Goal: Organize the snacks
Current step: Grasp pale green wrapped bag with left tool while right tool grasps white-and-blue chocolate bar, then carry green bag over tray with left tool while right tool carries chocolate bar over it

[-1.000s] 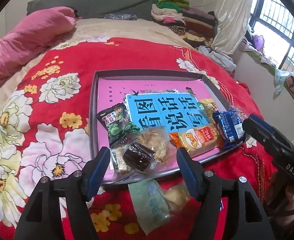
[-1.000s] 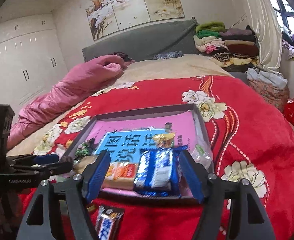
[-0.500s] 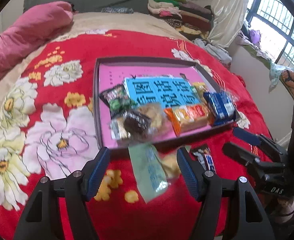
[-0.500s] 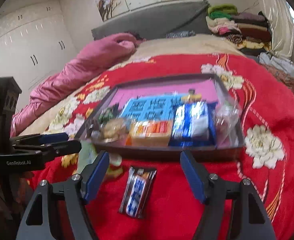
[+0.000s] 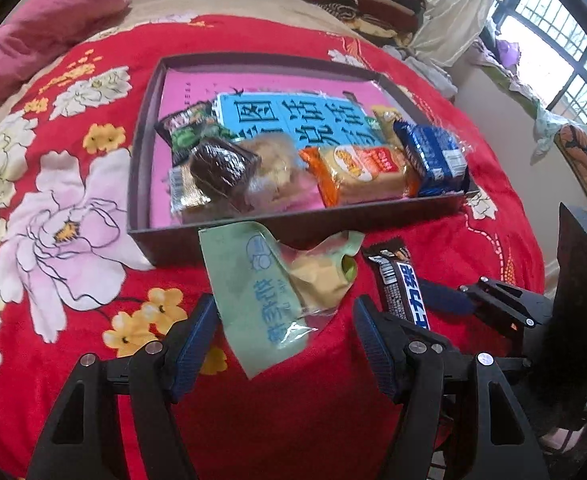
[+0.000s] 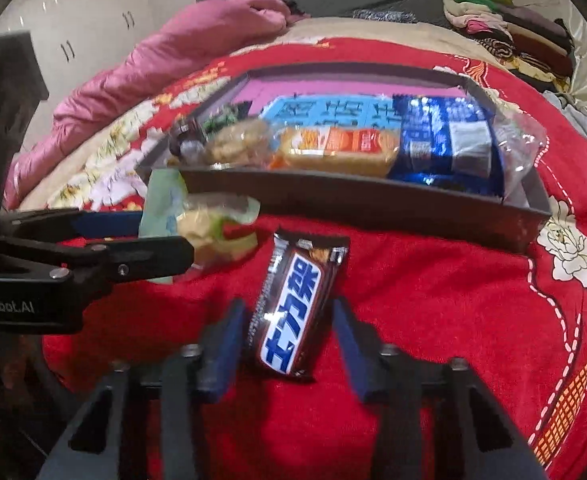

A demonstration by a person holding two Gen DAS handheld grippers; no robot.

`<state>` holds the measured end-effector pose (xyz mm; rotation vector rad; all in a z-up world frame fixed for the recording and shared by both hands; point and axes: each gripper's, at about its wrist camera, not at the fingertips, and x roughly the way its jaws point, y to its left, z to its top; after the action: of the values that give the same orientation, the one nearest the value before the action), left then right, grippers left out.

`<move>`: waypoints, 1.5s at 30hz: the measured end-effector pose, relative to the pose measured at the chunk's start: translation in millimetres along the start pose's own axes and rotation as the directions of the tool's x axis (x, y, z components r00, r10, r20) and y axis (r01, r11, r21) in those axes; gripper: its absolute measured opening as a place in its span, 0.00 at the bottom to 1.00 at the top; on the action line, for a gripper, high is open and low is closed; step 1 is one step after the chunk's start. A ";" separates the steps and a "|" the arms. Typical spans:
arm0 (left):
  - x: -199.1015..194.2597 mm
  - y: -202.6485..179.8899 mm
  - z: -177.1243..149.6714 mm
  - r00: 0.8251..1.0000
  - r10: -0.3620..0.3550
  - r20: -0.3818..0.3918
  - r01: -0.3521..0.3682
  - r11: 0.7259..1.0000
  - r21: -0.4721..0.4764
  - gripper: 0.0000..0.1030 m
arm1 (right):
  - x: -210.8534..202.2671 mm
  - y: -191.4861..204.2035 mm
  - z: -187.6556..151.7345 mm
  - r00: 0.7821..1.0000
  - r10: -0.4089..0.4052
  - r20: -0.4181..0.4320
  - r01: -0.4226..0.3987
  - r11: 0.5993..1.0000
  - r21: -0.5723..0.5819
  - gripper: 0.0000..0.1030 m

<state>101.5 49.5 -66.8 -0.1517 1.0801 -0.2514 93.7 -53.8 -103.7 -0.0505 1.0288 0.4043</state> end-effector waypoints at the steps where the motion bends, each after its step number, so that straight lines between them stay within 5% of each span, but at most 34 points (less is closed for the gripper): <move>1: 2.4 -0.5 -0.1 1.000 -0.005 -0.003 0.005 1.000 -0.004 0.69 | -0.3 -1.0 0.0 1.000 0.009 0.000 -0.009 1.000 0.000 0.37; 19: 43.1 -23.5 18.9 1.000 0.004 -0.017 -0.006 0.994 -0.105 0.76 | -7.3 -20.5 3.0 1.000 -0.028 -0.008 0.029 0.999 0.041 0.28; 29: 33.6 -23.1 19.5 0.997 -0.077 -0.007 0.076 0.995 -0.069 0.36 | -12.2 -21.5 4.7 0.999 0.049 0.007 -0.050 0.996 0.068 0.28; 35: -2.6 -7.7 5.9 0.995 -0.092 0.025 0.093 0.994 -0.057 0.35 | -23.3 -8.4 7.2 0.995 0.086 0.042 -0.087 0.996 0.025 0.28; 45: -51.3 31.2 22.0 0.981 -0.031 0.190 0.063 0.984 -0.164 0.35 | -52.0 -9.2 18.4 0.976 0.126 0.179 -0.132 0.991 0.021 0.28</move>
<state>102.1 93.6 -20.5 -0.3472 0.9106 -0.1834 88.7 -73.8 -51.7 0.0815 0.8646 0.5007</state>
